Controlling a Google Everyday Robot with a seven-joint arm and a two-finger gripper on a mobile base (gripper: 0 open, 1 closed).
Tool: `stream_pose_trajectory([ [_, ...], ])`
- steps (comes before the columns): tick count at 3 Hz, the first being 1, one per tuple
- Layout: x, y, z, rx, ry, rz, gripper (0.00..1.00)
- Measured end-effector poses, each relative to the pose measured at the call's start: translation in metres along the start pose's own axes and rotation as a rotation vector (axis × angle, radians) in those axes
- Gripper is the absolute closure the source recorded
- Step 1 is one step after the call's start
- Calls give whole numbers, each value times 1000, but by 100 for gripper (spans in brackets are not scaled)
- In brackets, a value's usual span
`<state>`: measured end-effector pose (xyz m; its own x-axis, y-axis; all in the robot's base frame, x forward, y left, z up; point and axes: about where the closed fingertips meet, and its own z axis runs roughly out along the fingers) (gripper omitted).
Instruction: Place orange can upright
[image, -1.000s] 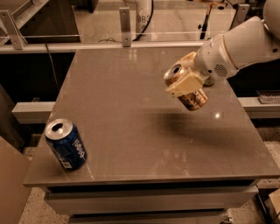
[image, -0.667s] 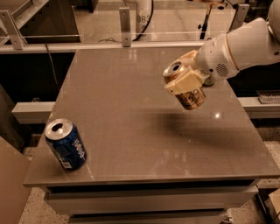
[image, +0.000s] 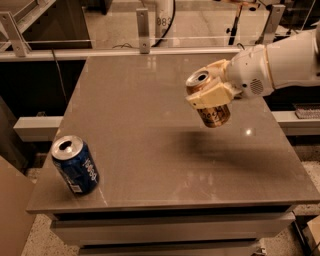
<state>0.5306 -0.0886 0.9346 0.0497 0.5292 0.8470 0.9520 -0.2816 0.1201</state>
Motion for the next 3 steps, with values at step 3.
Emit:
stream_pose_trajectory([
  [3, -11, -12, -2, -8, 64, 3, 100],
])
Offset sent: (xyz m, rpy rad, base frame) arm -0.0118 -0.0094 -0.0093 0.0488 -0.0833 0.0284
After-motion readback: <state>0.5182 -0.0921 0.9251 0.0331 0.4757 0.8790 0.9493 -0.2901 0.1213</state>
